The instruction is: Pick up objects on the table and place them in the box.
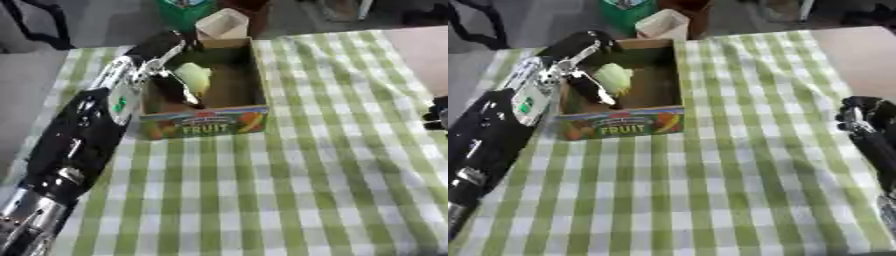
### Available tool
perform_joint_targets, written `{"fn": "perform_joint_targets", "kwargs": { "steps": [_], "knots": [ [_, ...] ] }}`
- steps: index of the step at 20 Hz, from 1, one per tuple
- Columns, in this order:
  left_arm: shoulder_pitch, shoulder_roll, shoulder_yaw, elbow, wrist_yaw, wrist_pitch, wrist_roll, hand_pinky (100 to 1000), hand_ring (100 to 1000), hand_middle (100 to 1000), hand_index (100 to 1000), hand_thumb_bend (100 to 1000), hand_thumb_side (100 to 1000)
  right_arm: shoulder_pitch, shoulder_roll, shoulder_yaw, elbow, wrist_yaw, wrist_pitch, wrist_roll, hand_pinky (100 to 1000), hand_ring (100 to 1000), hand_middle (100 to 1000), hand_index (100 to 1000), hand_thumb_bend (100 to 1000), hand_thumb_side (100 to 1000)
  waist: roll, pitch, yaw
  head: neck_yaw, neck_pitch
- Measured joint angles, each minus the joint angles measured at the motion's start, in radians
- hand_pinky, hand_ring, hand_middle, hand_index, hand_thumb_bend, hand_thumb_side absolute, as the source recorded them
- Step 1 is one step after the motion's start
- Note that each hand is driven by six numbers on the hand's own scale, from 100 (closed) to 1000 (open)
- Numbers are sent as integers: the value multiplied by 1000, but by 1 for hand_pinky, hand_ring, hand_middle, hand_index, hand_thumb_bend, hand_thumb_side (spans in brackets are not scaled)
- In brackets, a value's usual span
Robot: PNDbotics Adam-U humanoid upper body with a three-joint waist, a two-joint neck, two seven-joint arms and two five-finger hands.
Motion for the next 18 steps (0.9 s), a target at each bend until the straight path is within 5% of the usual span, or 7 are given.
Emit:
{"fn": "perform_joint_targets", "kwargs": {
  "steps": [7, 18],
  "knots": [
    [89, 126, 41, -208, 197, 54, 19, 668, 655, 647, 753, 921, 259, 15, 0, -8, 1, 0, -4, -6, 609, 615, 561, 661, 100, 511, -1, -8, 28, -20, 1],
    [423, 260, 162, -510, 509, 181, 114, 625, 611, 605, 722, 835, 153, 24, 0, -21, 3, 0, -8, -18, 609, 616, 561, 661, 100, 512, -8, -11, 55, -30, 3]
  ]
}}
